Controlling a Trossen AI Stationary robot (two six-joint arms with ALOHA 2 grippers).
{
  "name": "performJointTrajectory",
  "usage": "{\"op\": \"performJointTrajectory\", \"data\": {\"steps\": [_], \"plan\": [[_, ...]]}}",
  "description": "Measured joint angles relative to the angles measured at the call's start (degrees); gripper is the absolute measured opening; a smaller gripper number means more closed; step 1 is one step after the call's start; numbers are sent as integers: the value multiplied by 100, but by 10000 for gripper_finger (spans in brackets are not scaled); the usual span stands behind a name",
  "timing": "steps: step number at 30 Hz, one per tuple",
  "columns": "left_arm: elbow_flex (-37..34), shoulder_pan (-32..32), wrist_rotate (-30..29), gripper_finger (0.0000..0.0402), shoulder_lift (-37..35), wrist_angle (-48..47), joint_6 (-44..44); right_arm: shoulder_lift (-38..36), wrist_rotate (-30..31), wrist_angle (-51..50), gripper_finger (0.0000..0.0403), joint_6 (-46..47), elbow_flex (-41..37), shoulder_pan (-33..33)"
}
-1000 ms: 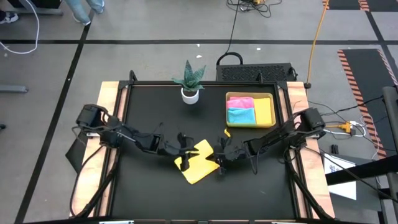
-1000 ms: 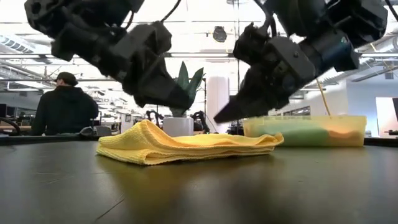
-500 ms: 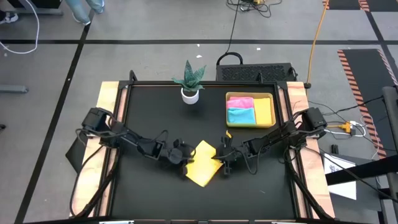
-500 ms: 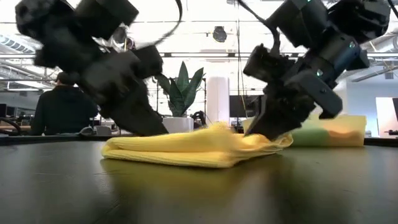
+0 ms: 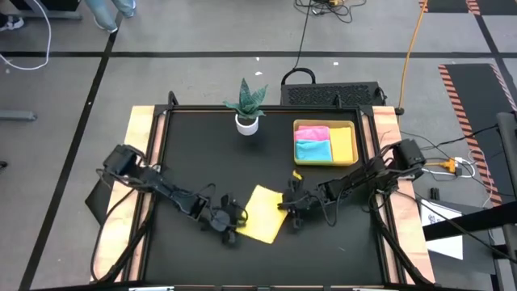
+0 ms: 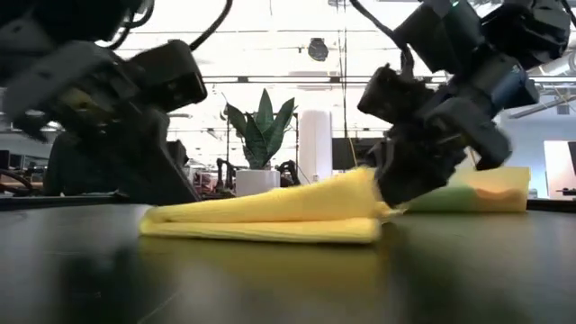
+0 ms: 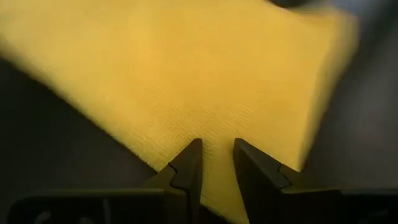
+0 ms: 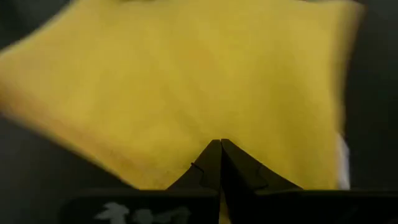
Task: Fold microfiber towels
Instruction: Fold the yellow microfiber cloth
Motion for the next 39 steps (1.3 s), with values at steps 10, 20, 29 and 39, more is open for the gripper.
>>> {"op": "performJointTrajectory", "data": {"steps": [10,20,29,39], "plan": [[-12,-816,26,92,196,848,96,-513,455,93,0,-407,-195,-320],[-1,-447,-1712,92,-66,1533,525,-450,172,1290,0,67,-192,192],[-3,425,-1777,92,-18,-429,-411,-52,551,1077,0,373,-192,429],[-3,250,-2221,92,-511,-942,-524,-236,1391,541,0,812,-186,507]]}}
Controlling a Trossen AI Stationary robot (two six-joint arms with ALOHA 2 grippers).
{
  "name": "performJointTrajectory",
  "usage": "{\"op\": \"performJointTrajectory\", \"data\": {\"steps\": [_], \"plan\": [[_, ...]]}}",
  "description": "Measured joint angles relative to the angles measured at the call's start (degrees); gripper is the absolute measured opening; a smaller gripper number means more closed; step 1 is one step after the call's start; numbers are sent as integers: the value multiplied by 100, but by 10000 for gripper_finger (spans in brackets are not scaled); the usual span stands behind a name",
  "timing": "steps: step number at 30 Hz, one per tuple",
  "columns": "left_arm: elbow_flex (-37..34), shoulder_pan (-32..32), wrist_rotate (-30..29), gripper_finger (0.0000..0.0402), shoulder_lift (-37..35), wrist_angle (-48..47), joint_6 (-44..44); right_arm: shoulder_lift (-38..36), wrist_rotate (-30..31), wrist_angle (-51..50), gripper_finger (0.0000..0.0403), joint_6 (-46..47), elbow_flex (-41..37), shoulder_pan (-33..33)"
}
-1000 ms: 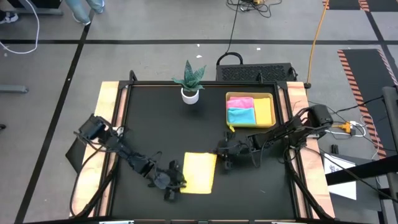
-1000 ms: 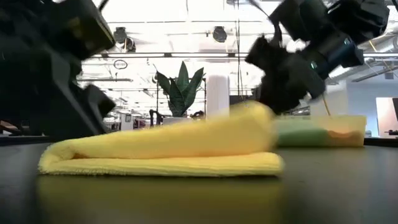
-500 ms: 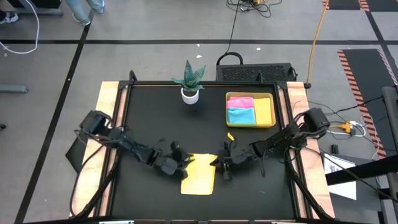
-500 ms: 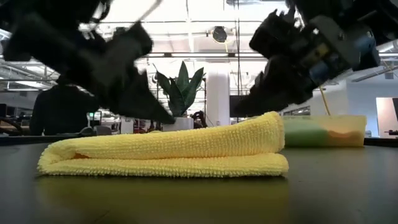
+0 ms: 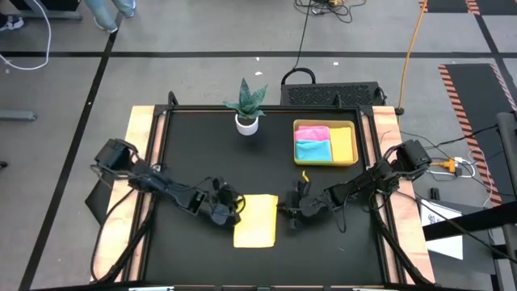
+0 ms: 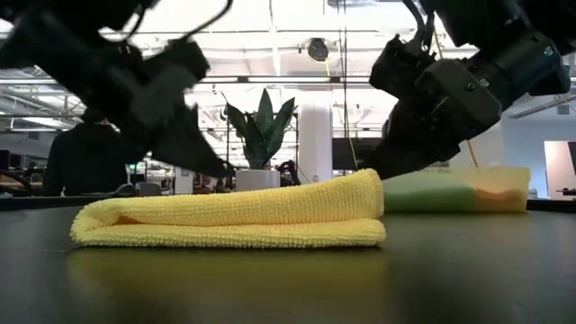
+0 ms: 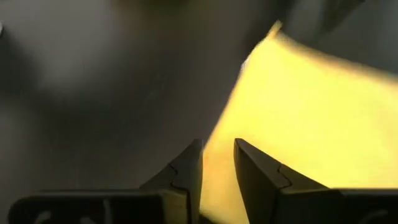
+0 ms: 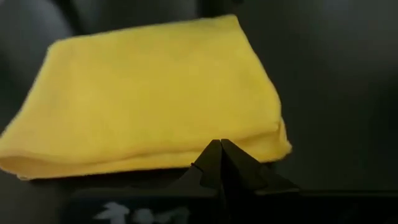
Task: Fold microfiber towels
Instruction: Fold the yellow microfiber cloth
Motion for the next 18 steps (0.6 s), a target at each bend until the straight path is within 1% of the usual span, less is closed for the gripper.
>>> {"op": "performJointTrajectory", "data": {"steps": [3,5,8,10,13,15,16,18], "plan": [[4,-189,42,92,-285,-13,16,0,-21,-164,3,165,0,0],[7,-302,324,92,-347,53,17,0,-40,-292,13,274,0,0],[4,-422,808,92,-310,-68,-29,0,-121,-419,41,514,0,0],[9,-483,1171,92,-172,-48,-127,0,-444,-449,65,699,0,-6],[-5,-614,1649,92,56,-123,-223,0,-1113,-519,105,777,0,-7],[8,-698,1746,92,233,25,-312,0,-1467,-553,131,792,0,-6],[17,-744,1769,92,315,151,-364,0,-1557,-549,143,792,0,-4],[20,-819,1791,92,520,539,-420,0,-1526,-536,160,801,0,-21]]}}
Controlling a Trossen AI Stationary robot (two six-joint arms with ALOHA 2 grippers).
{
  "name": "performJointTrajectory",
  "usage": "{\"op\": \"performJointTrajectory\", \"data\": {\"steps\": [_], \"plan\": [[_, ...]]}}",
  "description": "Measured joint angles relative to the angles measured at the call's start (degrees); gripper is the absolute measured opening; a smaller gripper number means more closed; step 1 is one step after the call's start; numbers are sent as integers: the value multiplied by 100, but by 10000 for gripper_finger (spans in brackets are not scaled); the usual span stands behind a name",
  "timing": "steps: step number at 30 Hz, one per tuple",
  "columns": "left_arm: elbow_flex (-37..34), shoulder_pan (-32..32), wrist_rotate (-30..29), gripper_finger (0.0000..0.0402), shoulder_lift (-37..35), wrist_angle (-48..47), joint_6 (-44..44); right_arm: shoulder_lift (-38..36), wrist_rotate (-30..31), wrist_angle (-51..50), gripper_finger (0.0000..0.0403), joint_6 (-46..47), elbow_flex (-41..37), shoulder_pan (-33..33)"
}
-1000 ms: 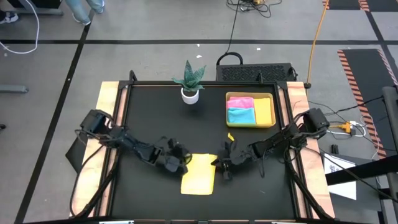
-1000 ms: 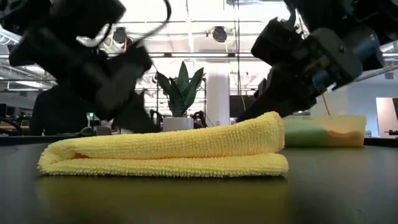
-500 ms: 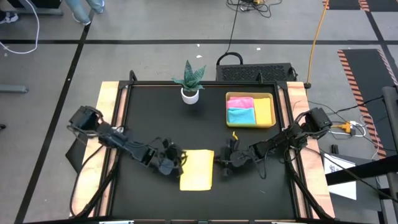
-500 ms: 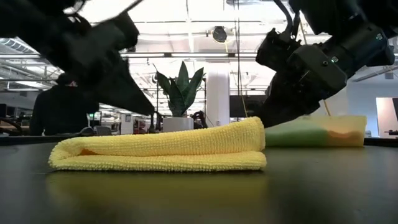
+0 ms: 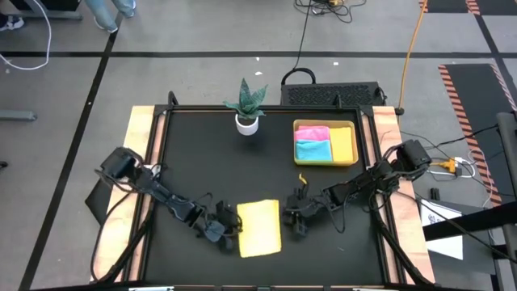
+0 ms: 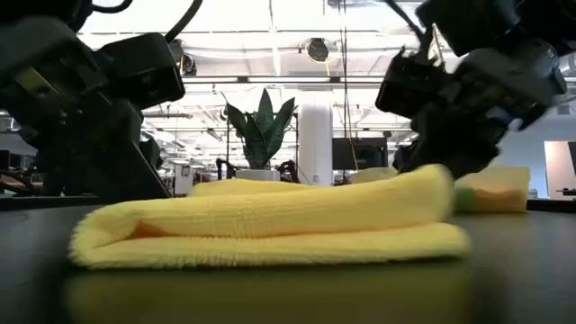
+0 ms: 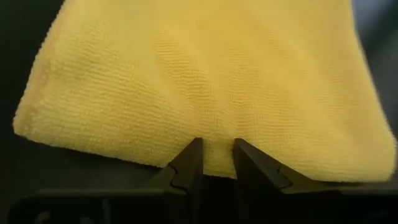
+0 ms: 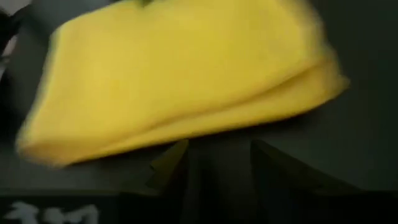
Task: Fold microfiber towels
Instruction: Fold the yellow microfiber cloth
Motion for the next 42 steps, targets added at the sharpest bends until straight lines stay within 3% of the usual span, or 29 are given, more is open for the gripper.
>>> {"op": "performJointTrajectory", "data": {"steps": [6,10,14,21,25,28,32,36,38,42], "plan": [[-16,-49,6,92,356,1263,309,0,266,-44,173,128,0,-271],[-20,163,-244,92,356,1350,611,-55,-44,-275,173,0,0,-396],[-22,537,-421,92,356,1293,1050,-279,110,-767,173,-36,0,-390],[-22,1634,-622,92,340,1721,3058,-649,120,-839,173,-686,-1,94],[-24,2120,-223,92,17,1735,3873,-597,178,-662,173,-1021,-2,534],[-24,2209,290,92,-433,1374,3970,-449,310,-437,173,-1255,0,839],[-13,1902,1138,92,-896,1040,3963,-341,314,-292,173,-1448,0,1182],[-17,1070,1696,93,-873,976,4355,-376,325,-482,173,-1153,-2,1420],[-13,573,1678,93,-738,1107,4755,-444,340,-573,173,-910,-2,1526],[9,-266,932,93,-561,1476,5124,-604,601,-923,173,-523,-2,1702]]}}
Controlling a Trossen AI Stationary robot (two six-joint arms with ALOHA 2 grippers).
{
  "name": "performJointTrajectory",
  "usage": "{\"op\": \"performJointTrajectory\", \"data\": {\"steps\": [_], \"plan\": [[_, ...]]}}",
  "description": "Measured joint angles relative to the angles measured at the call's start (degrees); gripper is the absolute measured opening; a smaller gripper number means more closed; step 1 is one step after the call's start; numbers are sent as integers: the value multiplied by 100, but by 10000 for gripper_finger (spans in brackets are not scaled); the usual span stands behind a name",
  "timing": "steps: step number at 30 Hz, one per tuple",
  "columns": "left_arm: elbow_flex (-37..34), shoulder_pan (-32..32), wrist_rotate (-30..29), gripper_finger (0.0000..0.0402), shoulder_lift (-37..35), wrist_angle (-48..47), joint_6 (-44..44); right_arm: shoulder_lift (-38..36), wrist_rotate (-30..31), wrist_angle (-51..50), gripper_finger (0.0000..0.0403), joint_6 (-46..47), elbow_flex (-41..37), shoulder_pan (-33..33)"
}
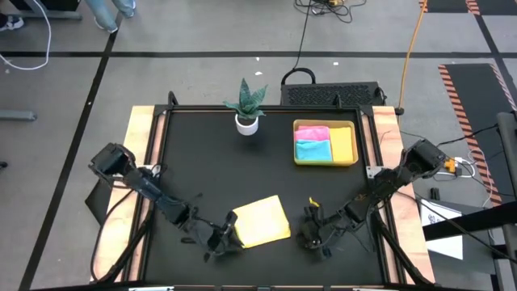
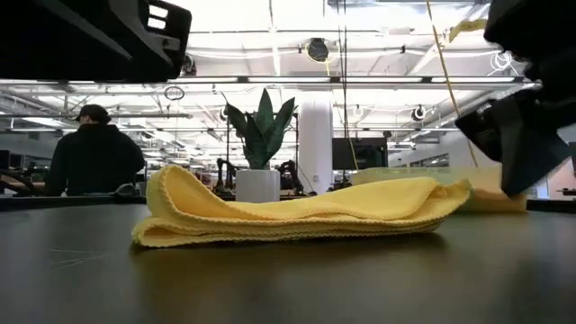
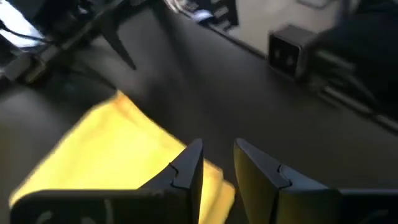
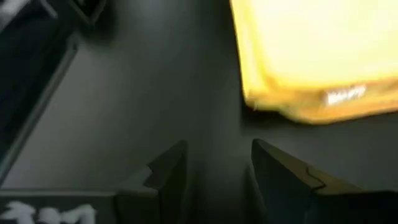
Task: Fold microfiber towels
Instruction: Fold the yellow microfiber cloth
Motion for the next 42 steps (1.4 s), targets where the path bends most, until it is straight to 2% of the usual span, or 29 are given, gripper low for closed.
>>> {"op": "performJointTrajectory", "data": {"steps": [4,12,16,20,23,29,34,37,42], "plan": [[86,-173,-570,102,143,-9,-188,-163,210,19,173,-26,0,44],[433,-35,-363,204,713,-233,-346,-281,288,88,173,-186,0,44],[719,-38,-360,225,853,-698,-204,-281,288,105,173,-188,0,44],[815,-37,-456,202,886,-1054,-229,-281,288,358,173,-638,0,44],[816,-35,-633,167,877,-1107,-231,-279,288,824,173,-1205,0,41],[815,-31,-624,88,876,-1170,-494,-279,299,1325,173,-2056,0,40],[815,-118,-684,18,836,-1052,-727,-127,974,1389,173,-2904,0,25],[815,-161,-941,9,809,-1002,-993,91,1026,1398,176,-3385,0,27],[815,-280,-1712,13,809,-917,-1114,238,1016,1454,204,-3341,2,-12]]}}
